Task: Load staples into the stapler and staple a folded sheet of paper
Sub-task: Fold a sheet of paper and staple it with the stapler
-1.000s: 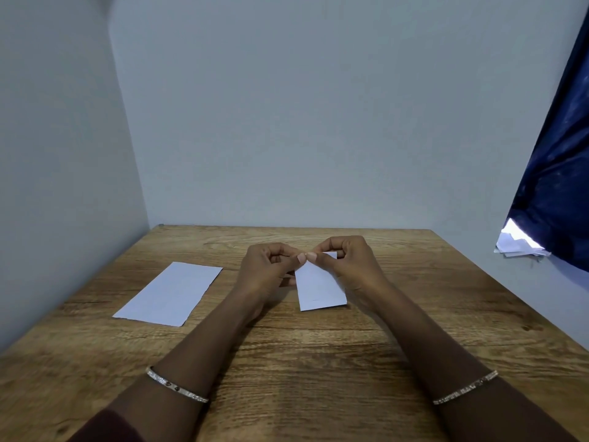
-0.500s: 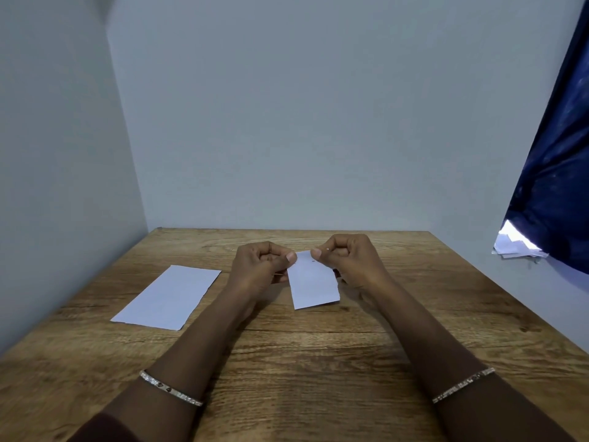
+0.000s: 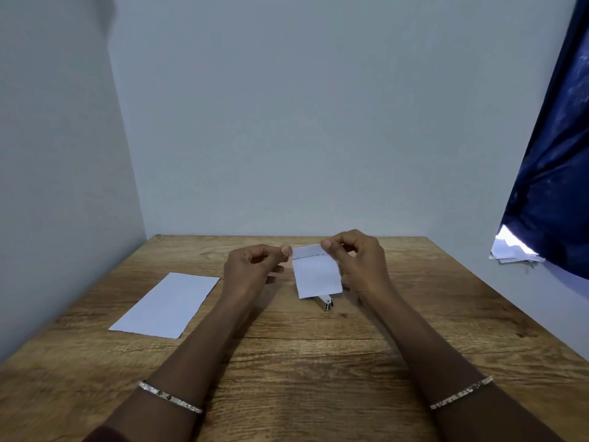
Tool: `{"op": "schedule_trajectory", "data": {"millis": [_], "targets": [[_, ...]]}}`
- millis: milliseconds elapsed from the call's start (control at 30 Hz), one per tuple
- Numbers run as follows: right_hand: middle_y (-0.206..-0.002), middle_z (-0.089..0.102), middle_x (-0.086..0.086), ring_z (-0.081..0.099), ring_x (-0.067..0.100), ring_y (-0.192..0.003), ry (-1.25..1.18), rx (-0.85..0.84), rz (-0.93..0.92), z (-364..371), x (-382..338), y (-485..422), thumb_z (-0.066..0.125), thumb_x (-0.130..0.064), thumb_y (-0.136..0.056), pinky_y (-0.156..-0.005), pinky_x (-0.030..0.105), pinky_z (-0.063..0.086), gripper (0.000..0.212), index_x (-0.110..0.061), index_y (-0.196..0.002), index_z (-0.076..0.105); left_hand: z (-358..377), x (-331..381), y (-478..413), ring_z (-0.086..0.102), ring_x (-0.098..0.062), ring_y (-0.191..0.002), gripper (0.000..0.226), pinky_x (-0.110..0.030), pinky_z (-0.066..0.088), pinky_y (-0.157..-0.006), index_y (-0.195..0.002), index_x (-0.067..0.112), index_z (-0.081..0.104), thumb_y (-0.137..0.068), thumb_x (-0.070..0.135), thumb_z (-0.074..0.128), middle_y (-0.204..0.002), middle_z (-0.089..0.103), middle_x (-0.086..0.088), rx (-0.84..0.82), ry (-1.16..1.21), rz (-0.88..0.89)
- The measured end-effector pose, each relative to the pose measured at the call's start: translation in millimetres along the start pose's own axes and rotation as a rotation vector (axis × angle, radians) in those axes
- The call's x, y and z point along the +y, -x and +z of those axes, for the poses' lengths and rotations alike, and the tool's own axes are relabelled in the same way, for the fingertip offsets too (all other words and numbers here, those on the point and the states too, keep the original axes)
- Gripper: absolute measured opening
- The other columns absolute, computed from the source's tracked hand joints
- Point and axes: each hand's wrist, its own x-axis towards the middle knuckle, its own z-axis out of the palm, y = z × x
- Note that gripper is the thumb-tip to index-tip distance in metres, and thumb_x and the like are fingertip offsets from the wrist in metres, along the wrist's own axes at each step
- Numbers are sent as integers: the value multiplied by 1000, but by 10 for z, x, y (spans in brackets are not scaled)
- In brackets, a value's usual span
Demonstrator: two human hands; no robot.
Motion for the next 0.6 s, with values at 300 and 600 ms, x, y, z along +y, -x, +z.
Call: {"op": "schedule_trajectory", "data": {"millis": [300, 600], "targets": [[-80, 69, 6, 71, 16, -63, 41, -29, -323, 17, -159, 71, 77, -6, -86, -58, 23, 58, 8, -3, -92, 81, -83, 44, -46, 56, -7, -42, 55, -17, 42, -39, -68, 13, 81, -79, 66, 70, -63, 73, 0, -190, 184, -435], [-93, 74, 12, 75, 15, -78, -32, -138, -198, 43, -116, 82, 74, 3, -86, -74, 20, 60, 16, 0, -101, 79, -102, -43, -69, 69, -3, -57, 23, -14, 50, -44, -79, 11, 80, -66, 28, 88, -78, 79, -2, -202, 314, -466]]}}
